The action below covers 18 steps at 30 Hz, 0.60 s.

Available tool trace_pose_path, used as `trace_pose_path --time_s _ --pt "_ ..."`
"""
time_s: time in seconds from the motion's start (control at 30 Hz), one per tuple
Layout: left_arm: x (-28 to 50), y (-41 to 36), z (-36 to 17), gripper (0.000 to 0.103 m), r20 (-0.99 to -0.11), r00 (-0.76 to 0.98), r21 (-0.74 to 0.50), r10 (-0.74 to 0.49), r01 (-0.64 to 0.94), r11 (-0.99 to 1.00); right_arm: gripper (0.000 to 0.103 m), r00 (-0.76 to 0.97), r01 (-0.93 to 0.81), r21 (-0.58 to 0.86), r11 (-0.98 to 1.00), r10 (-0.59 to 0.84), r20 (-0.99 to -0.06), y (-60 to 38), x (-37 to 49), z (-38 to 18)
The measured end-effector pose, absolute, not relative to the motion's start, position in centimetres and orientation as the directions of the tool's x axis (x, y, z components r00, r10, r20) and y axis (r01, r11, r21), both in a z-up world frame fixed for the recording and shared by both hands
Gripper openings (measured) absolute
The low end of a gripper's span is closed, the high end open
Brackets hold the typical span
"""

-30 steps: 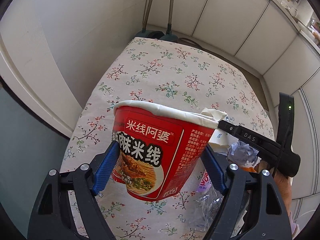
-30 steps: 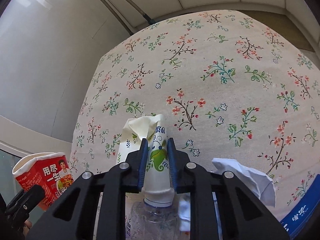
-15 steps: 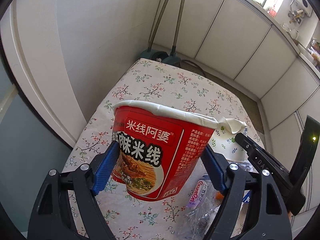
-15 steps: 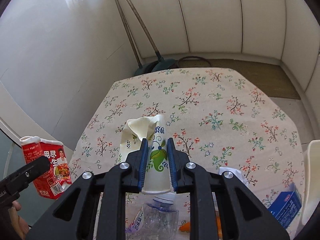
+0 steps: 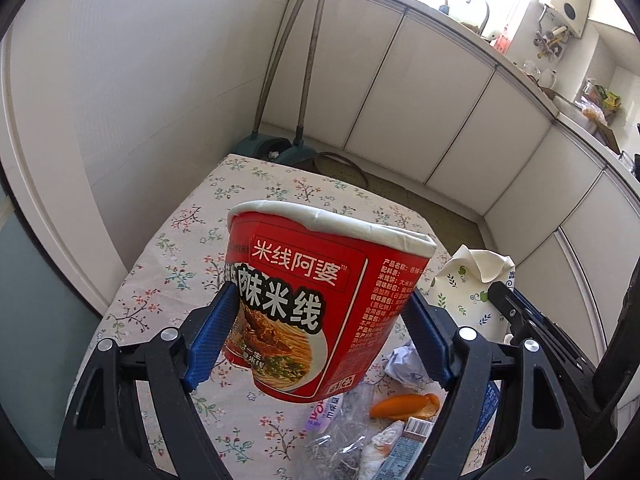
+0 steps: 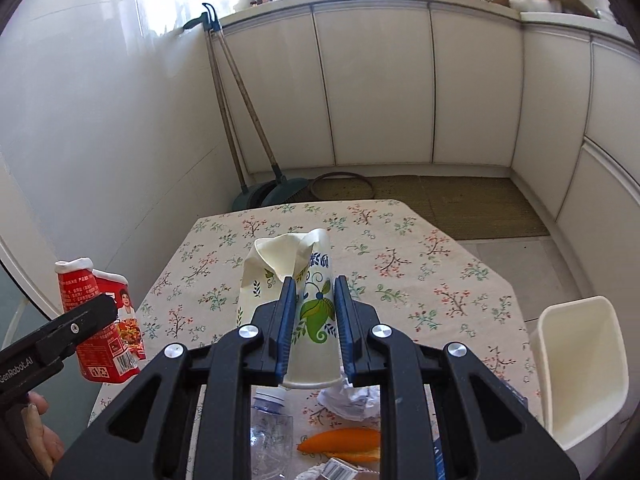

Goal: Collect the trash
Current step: 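Carry the paper cup over the bin and open the right tool while the left tool carries the noodle cup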

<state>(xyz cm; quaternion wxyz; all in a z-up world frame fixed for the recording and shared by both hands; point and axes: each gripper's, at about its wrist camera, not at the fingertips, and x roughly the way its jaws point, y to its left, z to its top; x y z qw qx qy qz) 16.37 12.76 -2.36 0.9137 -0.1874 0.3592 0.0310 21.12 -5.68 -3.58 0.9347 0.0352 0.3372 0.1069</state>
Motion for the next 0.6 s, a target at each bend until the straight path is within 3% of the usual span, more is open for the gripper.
trace_pose_path --time_s 0.6 --pt "17.5 2.2 -2.4 0.077 -0.622 0.752 -0.347 -0.217 -0.017 0.938 0.020 0.812 0.021 0.080 0.997 0.030 -0.583 -18.7 17.7 -0.9"
